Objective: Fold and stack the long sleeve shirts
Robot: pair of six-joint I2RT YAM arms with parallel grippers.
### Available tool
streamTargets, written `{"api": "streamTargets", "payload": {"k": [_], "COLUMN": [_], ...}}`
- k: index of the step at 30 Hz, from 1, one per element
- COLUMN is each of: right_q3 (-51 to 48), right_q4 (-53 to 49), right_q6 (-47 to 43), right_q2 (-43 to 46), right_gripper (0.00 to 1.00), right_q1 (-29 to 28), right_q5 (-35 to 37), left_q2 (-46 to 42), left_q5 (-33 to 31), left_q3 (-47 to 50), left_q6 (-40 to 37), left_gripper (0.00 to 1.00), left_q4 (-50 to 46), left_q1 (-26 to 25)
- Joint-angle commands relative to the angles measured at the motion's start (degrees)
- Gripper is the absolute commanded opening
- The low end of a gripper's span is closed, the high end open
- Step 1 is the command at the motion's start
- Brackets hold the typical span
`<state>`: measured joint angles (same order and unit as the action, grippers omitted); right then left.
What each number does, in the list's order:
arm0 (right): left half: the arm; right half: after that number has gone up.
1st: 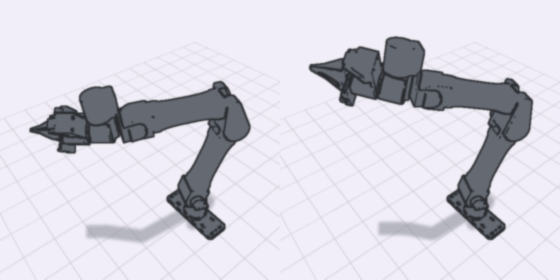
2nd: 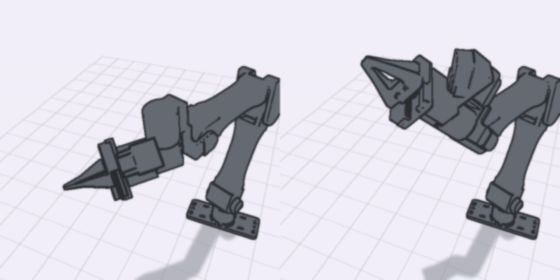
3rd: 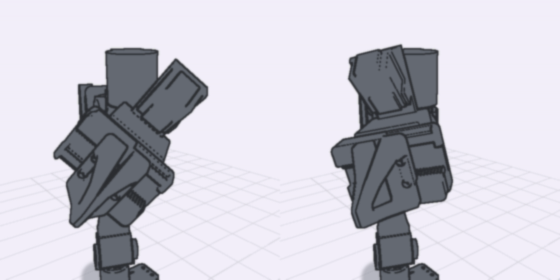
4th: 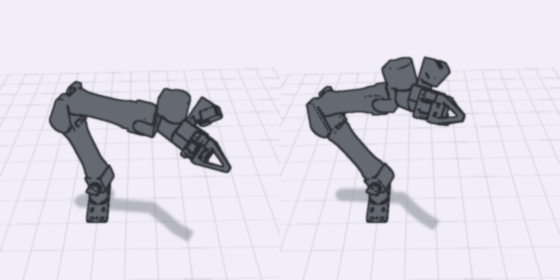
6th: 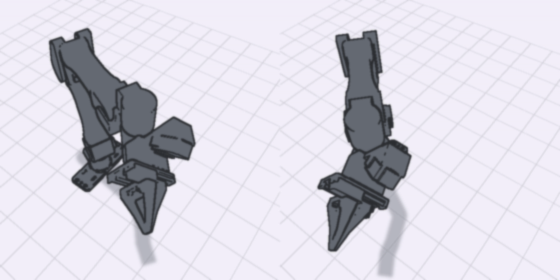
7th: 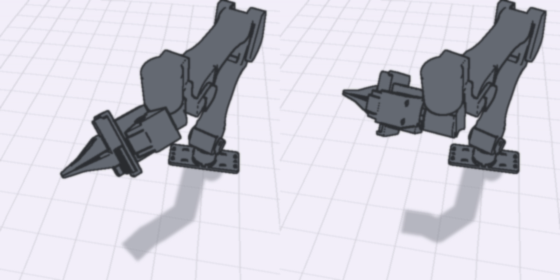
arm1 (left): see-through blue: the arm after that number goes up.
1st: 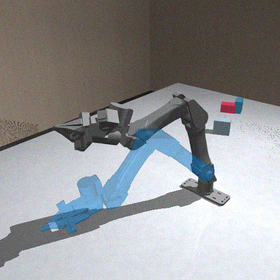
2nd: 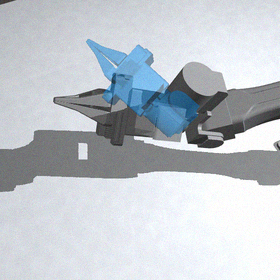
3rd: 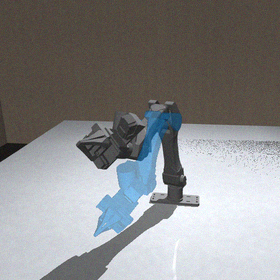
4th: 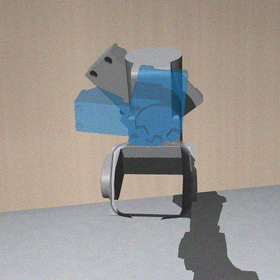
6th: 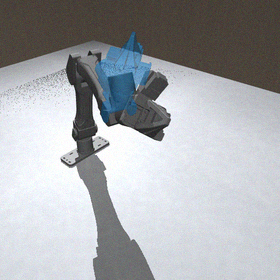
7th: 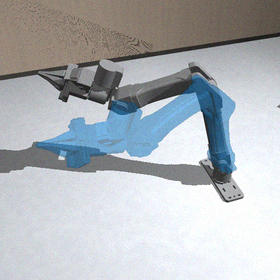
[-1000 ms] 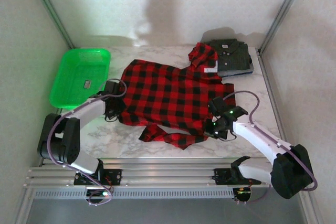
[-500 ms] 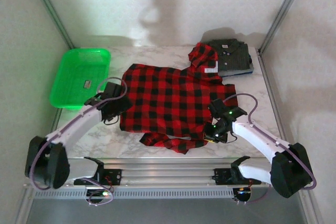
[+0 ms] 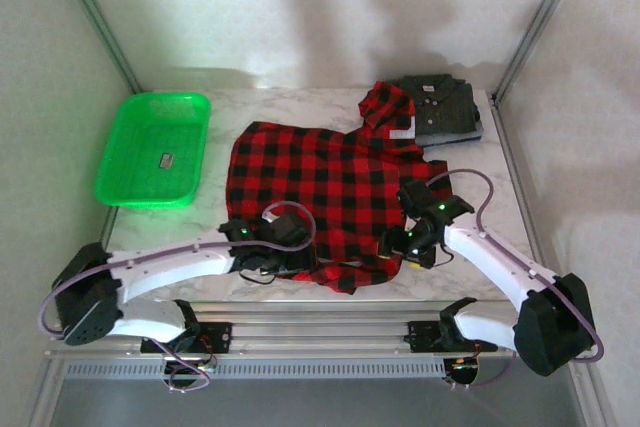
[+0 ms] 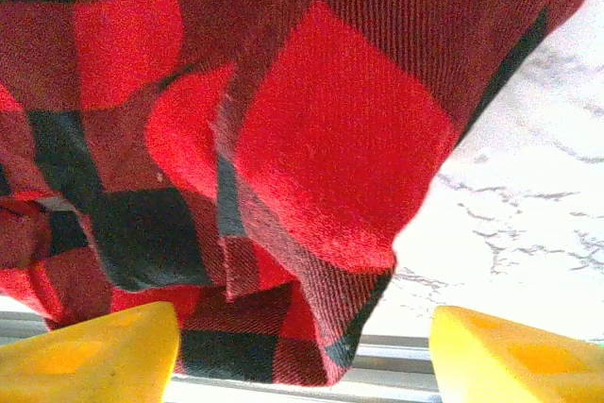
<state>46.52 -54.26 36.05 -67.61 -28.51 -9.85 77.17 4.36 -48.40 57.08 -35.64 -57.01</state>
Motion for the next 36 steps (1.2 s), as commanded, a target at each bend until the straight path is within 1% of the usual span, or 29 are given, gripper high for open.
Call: {"api": "streamTargets", "payload": {"k": [1, 4, 6, 8, 10, 13, 14, 17, 20, 21, 22, 24, 27, 30, 33, 36], "right_q3": [4.07, 5.20, 5.32, 4.96, 4.48, 4.04, 3.86, 3.25, 1.62, 0.76, 0.14, -1.98, -4.30, -6.10, -7.36, -5.48], "right_q4": [-4.83, -6.02, -6.43, -5.85, -5.29, -4.59, -4.34, -3.65, -1.56, -0.68, 0.03, 3.35, 7.26, 10.53, 14.67, 12.30], "right_q6": [-3.56, -5.01, -5.59, -5.90, -5.93, -6.08, -6.07, -5.50, -4.44, -4.26, -4.03, -3.62, -2.88, -2.68, -1.83, -1.94], "right_q2": [2.13, 3.34, 3.94, 4.53, 4.60, 4.64, 4.55, 4.61, 4.43, 3.91, 3.32, 1.29, -1.65, -4.05, -4.51, -2.18], "right_gripper": [0.82, 0.85, 0.86, 0.87, 0.87, 0.88, 0.88, 0.88, 0.87, 0.87, 0.87, 0.86, 0.84, 0.81, 0.74, 0.73], "right_q1": [1.34, 3.42, 5.16, 6.64, 8.04, 9.65, 10.30, 13.57, 16.96, 17.79, 18.54, 20.91, 21.80, 22.62, 23.82, 23.90], "right_q5": [3.36, 3.66, 3.33, 2.68, 2.20, 2.24, 2.46, 2.89, 1.33, 1.36, 1.34, -1.52, -2.38, -1.96, -4.57, -6.27], "left_q2": [4.13, 7.07, 8.49, 10.13, 12.64, 14.47, 14.74, 14.55, 13.21, 12.54, 11.75, 9.46, 7.30, 4.19, -3.06, -10.13], "left_q5": [-0.40, 0.57, 1.82, 1.73, 2.15, 3.63, 3.53, 1.53, 1.64, 2.23, 2.99, 4.97, 9.18, 11.92, 12.58, 11.70], "left_q3": [-3.24, -4.06, -4.09, -3.91, -3.47, -1.92, -1.46, -1.26, -0.80, -0.90, -0.98, -0.82, -0.47, 0.68, 3.43, 6.26], "left_q6": [0.75, 0.42, 0.65, 0.61, -0.01, 0.81, 1.09, 1.26, 1.79, 1.87, 2.05, 2.66, 2.60, 2.62, 3.47, 3.71], "left_gripper": [0.74, 0.75, 0.77, 0.78, 0.78, 0.74, 0.70, 0.51, 0.27, 0.21, 0.17, 0.11, 0.09, 0.11, 0.20, 0.28], "left_q4": [-5.53, -5.56, -4.10, -2.53, -0.83, 2.80, 3.11, 2.17, 2.53, 3.04, 3.66, 5.82, 9.30, 9.04, 7.75, 3.71], "left_q1": [-1.45, -1.91, -2.22, -2.22, -2.21, -2.51, -2.59, -2.56, -2.31, -2.49, -2.72, -3.63, -6.26, -8.19, -7.65, -4.79]}}
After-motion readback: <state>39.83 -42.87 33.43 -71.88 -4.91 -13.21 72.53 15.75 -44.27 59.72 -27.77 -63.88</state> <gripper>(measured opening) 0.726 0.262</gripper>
